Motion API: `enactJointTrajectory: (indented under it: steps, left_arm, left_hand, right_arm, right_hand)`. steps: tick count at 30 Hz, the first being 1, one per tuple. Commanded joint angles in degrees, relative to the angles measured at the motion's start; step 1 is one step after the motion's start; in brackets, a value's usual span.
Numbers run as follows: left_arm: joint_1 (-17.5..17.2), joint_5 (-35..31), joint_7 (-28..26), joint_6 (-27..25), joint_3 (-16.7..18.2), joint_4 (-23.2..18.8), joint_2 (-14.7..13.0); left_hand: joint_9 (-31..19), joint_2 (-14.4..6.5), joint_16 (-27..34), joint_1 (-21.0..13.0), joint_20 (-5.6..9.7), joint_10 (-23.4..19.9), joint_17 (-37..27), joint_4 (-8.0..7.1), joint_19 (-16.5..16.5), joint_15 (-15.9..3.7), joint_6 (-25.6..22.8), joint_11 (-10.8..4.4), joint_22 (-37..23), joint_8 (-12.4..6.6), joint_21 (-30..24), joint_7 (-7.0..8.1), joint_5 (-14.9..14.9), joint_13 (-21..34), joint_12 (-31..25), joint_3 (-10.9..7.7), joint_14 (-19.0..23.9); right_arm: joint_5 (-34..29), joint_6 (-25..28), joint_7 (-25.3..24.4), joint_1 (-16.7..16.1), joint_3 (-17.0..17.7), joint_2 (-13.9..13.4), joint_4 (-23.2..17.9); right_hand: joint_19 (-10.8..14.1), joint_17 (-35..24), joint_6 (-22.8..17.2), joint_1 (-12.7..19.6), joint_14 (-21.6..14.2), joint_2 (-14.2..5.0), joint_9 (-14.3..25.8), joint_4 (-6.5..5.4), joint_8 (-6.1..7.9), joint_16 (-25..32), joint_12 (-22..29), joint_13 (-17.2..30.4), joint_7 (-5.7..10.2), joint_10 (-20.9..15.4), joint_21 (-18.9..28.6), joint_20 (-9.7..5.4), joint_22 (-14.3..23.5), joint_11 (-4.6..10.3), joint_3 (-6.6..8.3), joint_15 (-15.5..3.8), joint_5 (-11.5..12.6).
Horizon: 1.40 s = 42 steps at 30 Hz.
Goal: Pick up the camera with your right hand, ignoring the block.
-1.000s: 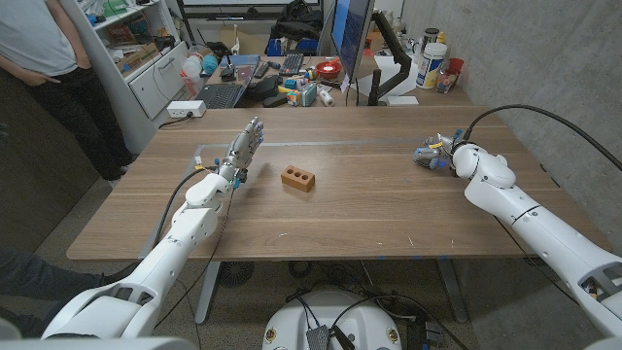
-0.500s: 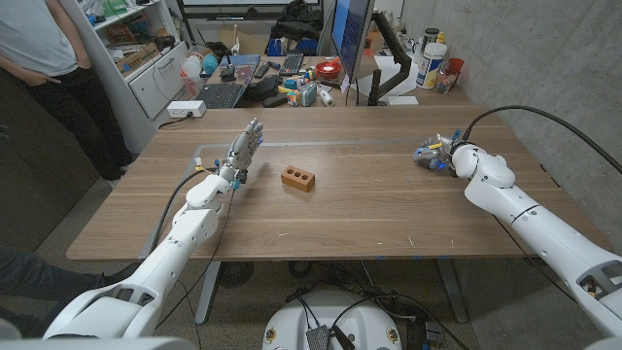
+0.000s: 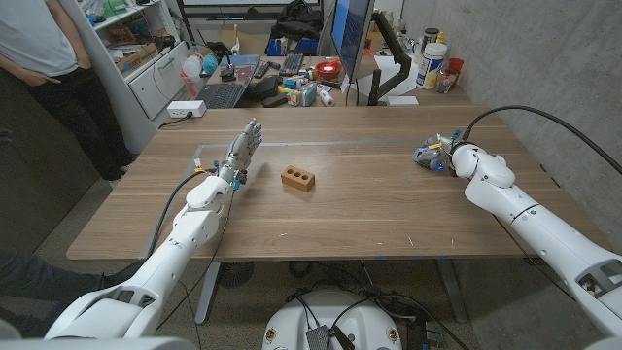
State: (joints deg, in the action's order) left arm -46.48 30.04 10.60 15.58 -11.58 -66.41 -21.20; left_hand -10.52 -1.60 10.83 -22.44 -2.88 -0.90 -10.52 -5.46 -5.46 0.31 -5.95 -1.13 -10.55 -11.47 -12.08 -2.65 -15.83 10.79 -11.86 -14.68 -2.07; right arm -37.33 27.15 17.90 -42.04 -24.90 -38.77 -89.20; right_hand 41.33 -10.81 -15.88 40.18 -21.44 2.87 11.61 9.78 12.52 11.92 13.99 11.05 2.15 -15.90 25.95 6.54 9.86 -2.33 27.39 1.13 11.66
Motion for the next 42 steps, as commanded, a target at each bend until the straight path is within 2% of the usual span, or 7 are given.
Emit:
enactJointTrajectory:
  steps: [1,6,11,16,23,42]
  left_arm:
    - [-1.07,-0.18,-1.25,0.09,0.09,-1.41,0.17]
    - [-1.48,-0.4,-1.84,-0.32,-0.01,-2.4,0.03]
    - [-1.66,-0.57,-2.1,-0.53,-0.15,-2.95,-0.03]
    - [-1.83,-0.68,-2.3,-0.47,-0.21,-3.4,-0.04]
    - [-2.1,-0.74,-2.56,-0.63,-0.24,-3.9,-0.13]
    - [-1.84,-0.76,-2.32,-1.04,-0.56,-3.78,-0.12]
  left_hand:
    - [-0.23,-0.54,0.33,-0.3,-0.12,-0.29,-0.17,0.32,0.01,-0.08,-0.62,-0.15,-0.07,-0.44,-0.01,-0.13,0.16,0.29,-0.18,-0.16,0.12]
    - [-0.23,-0.56,0.33,-0.34,-0.13,-0.44,-0.18,0.33,0.03,-0.11,-0.62,-0.15,-0.07,-0.41,-0.02,-0.09,0.16,0.29,-0.22,-0.15,0.16]
    - [-0.23,-0.58,0.33,-0.37,-0.14,-0.52,-0.18,0.34,0.04,-0.02,-0.63,-0.13,-0.08,-0.39,-0.01,-0.03,0.18,0.29,-0.24,-0.12,0.19]
    - [-0.23,-0.6,0.33,-0.39,-0.17,-0.47,-0.19,0.35,0.02,-0.04,-0.76,-0.08,-0.08,-0.41,0.0,-0.02,0.19,0.3,-0.2,-0.1,0.23]
    - [-0.23,-0.62,0.31,-0.42,-0.17,-0.5,-0.19,0.36,0.04,-0.05,-0.76,-0.15,-0.08,-0.37,0.0,-0.03,0.2,0.3,-0.19,-0.06,0.22]
    - [-0.24,-0.68,0.28,-0.49,-0.25,-0.44,-0.21,0.36,0.03,-0.03,-0.79,-0.22,-0.1,-0.3,0.03,0.03,0.25,0.31,-0.12,0.03,0.25]
  right_arm:
    - [-0.91,-1.23,-0.94,0.53,-1.0,0.25,1.91]
    - [-1.03,-1.55,-3.13,-0.23,-0.5,0.6,2.29]
    - [-1.09,-1.72,-4.37,-0.81,-0.04,0.64,2.15]
    - [-1.92,-0.81,-4.57,-0.92,-0.18,0.63,1.79]
    - [-2.64,-1.09,-5.62,-1.41,-0.12,0.44,1.28]
    - [-3.4,-1.04,-5.73,-1.95,0.62,0.25,-0.25]
  right_hand:
    - [1.25,-0.3,-1.32,1.84,-1.29,-0.27,0.21,0.07,0.43,0.69,0.41,0.31,0.24,-1.15,0.08,-0.77,0.02,0.27,0.42,-0.62,-0.03]
    - [3.37,-0.64,-3.46,5.81,-3.66,-1.26,0.37,0.29,1.0,1.45,1.0,0.33,0.83,-2.97,-0.08,-2.69,0.06,1.16,1.01,-2.15,0.04]
    - [5.36,-1.48,-7.41,9.01,-6.77,-2.46,0.79,-0.28,2.19,2.79,2.23,0.4,2.11,-6.53,-0.36,-5.56,0.21,2.33,0.34,-4.2,-0.45]
    - [6.61,-2.44,-14.11,12.07,-10.5,-3.95,1.68,-0.53,4.62,4.54,3.68,0.49,3.41,-10.69,-0.75,-7.53,0.4,3.68,-0.96,-6.38,-0.82]
    - [8.06,-3.24,-16.77,14.89,-13.16,-5.52,2.37,-0.39,5.56,5.87,4.51,0.53,4.18,-13.09,-0.57,-10.02,0.54,4.54,-1.44,-7.96,-0.98]
    - [8.44,-3.72,-17.88,16.65,-14.26,-6.33,2.94,-0.55,5.89,6.25,4.71,0.57,4.33,-13.78,-0.64,-11.27,0.63,4.72,-2.06,-8.43,-1.22]
